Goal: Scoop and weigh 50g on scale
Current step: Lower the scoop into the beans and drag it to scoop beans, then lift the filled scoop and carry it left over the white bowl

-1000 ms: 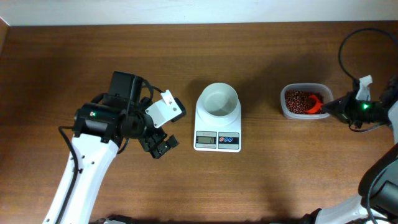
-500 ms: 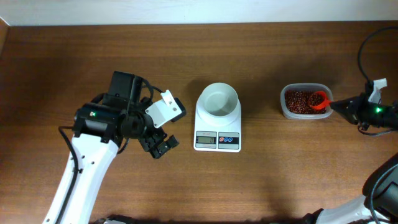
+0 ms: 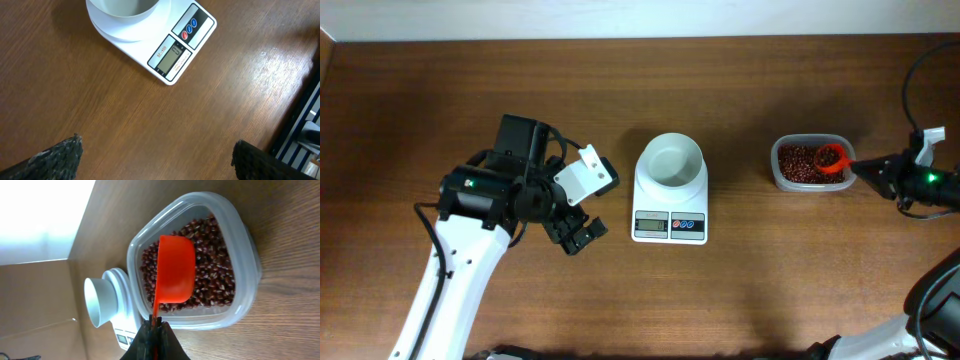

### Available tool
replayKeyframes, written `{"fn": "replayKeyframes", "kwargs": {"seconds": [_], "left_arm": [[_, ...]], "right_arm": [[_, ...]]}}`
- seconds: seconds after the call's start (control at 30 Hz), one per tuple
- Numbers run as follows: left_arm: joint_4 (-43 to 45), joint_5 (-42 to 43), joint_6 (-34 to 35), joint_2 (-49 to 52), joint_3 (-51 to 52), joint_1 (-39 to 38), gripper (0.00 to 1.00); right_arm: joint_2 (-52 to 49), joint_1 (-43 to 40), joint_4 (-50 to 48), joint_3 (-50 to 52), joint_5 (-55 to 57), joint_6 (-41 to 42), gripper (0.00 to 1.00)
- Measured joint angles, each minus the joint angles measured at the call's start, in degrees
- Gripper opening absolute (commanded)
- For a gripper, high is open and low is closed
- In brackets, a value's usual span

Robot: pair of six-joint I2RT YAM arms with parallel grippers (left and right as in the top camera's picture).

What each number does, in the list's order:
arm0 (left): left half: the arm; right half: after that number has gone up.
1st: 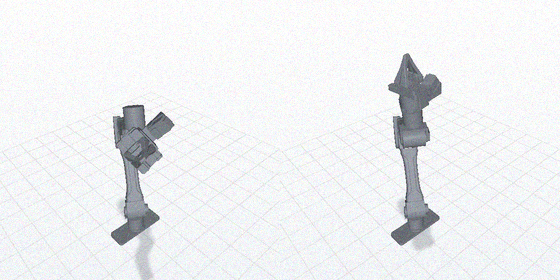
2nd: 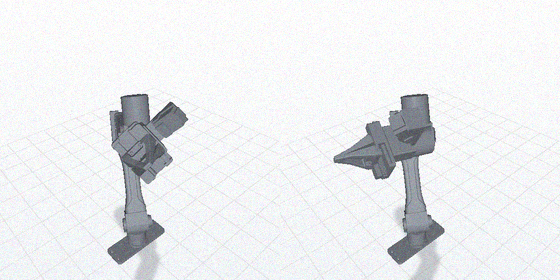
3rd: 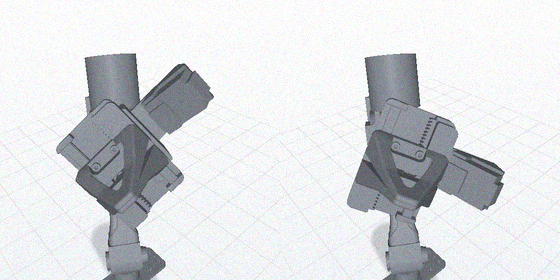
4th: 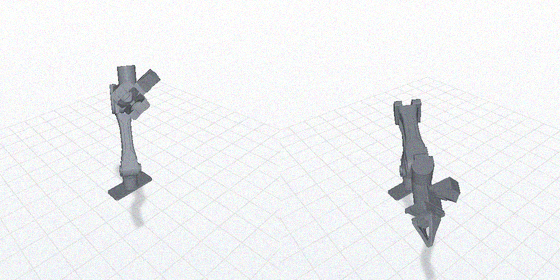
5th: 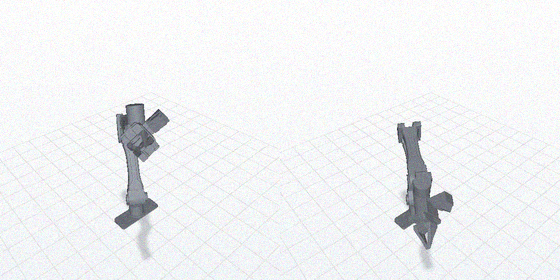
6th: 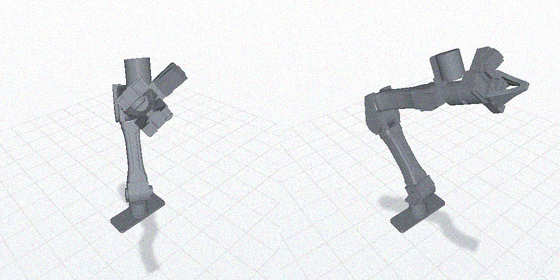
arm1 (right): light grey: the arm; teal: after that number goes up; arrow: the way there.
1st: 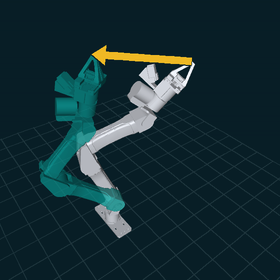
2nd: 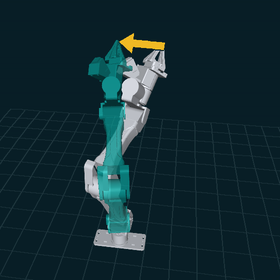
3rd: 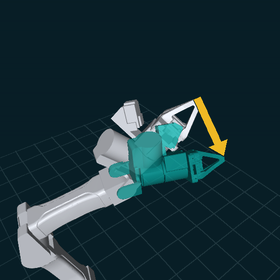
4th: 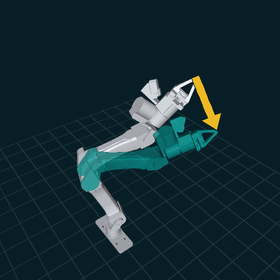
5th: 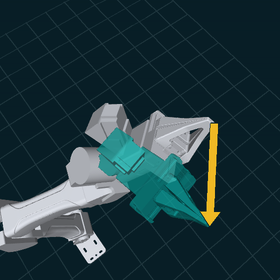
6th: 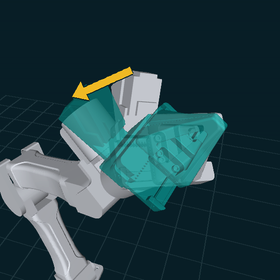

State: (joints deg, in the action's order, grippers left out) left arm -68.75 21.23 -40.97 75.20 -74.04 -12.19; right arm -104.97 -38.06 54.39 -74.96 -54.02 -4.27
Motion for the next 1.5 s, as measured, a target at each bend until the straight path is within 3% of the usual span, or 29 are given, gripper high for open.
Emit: {"fn": "replayKeyframes", "kwargs": {"seconds": [0.47,1.5], "left_arm": [[0.0,0.0,0.0,0.0,0.0,0.0,0.99],[0.0,0.0,0.0,0.0,0.0,0.0,0.99]], "right_arm": [[0.0,1.8,0.0,0.0,-6.1,0.0,0.04],[0.0,27.9,-2.0,0.0,-15.4,0.7,0.04]]}}
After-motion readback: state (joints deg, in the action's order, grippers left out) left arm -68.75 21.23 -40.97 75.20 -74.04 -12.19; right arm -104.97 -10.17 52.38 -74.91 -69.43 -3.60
